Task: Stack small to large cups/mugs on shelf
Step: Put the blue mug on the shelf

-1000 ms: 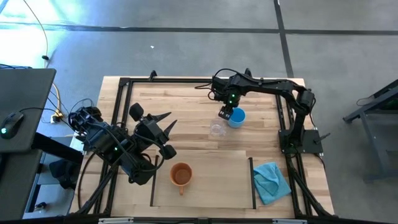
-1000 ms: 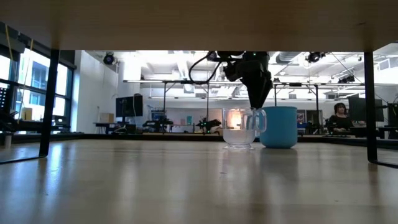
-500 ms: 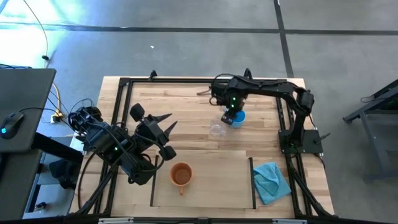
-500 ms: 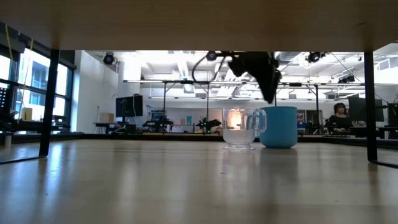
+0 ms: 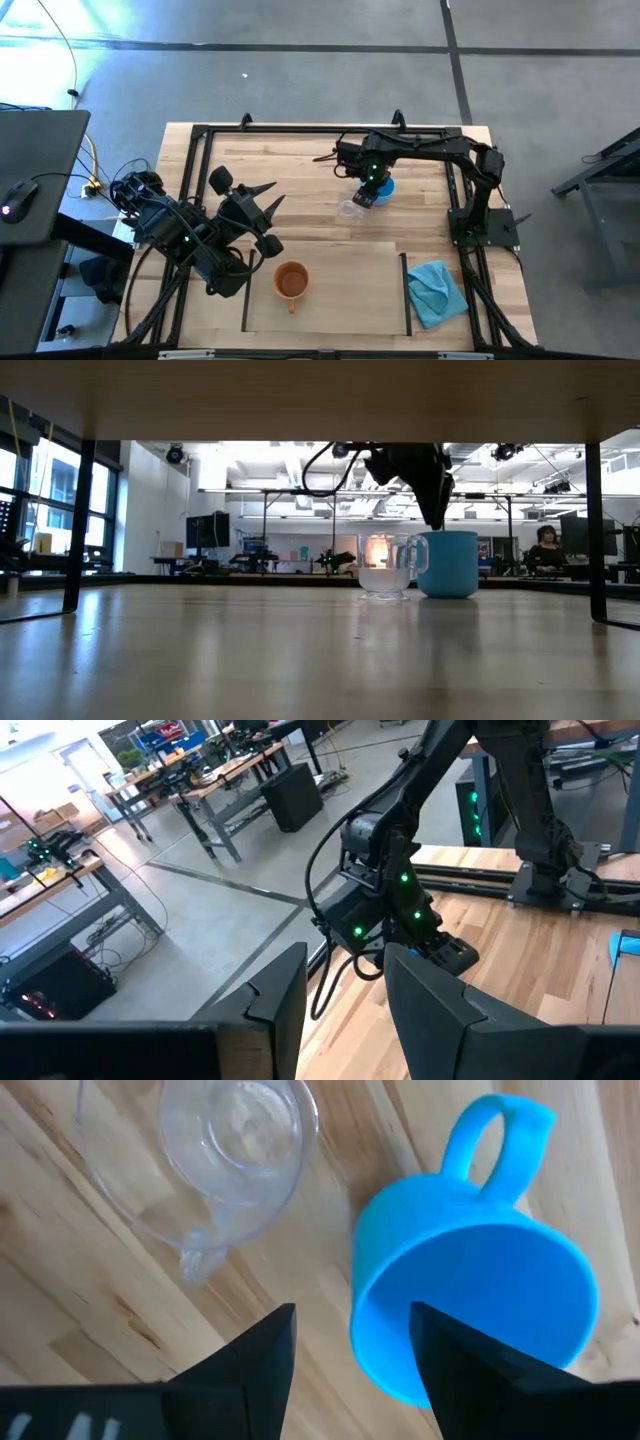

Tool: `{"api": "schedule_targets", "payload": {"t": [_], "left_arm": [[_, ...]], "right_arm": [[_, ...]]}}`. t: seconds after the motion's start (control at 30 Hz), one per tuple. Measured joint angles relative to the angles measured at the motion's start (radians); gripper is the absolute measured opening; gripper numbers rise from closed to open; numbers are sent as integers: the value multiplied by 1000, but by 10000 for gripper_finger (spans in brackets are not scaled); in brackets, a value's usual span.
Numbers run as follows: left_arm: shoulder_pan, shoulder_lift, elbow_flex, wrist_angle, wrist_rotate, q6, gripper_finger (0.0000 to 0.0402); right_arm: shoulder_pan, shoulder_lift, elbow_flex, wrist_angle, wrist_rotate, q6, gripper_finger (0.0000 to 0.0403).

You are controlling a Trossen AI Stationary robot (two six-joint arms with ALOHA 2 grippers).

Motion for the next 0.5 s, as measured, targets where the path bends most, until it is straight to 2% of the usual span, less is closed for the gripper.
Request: {"api": "schedule_targets", "payload": {"t": [0.5], "left_arm": [[0,0,0,0,-3,-11,124]], "right_arm": [[-6,0,0,53,19,-5,172]]}}
